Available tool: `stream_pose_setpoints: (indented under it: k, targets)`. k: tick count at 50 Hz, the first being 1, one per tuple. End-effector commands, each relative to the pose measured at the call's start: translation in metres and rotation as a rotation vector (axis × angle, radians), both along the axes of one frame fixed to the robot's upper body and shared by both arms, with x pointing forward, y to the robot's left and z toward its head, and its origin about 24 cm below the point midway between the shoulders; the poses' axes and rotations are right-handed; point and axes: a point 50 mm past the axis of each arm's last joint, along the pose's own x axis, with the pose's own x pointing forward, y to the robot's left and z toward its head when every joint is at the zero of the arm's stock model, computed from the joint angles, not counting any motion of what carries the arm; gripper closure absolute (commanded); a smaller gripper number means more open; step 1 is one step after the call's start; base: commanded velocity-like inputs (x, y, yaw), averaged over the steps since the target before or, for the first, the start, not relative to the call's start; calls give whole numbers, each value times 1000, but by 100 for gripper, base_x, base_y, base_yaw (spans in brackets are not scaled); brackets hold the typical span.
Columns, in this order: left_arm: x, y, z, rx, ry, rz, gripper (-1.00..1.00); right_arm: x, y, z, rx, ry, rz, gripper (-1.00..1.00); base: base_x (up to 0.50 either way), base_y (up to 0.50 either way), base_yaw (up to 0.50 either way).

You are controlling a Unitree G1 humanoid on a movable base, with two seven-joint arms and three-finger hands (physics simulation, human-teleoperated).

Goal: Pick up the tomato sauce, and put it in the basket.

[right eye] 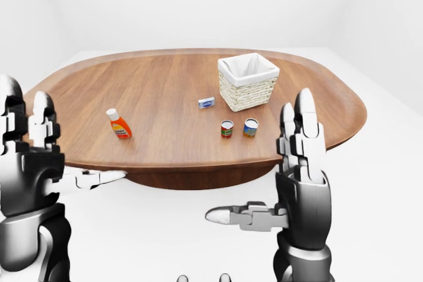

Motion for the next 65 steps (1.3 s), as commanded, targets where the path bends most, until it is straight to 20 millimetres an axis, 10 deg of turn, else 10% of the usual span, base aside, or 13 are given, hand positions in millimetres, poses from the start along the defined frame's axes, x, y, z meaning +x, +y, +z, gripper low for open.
stream_pose_setpoints:
  k: [1,65]
  targets:
    - [-20,-1,21,-21,-117,-82,-100,-18,-1,13,-4,-74,-13,-100,0,0,0]
    - [-18,-4,17,-18,-94,-114,-100,-11,-1,10,-2,-20,-1,-100,0,-22,0]
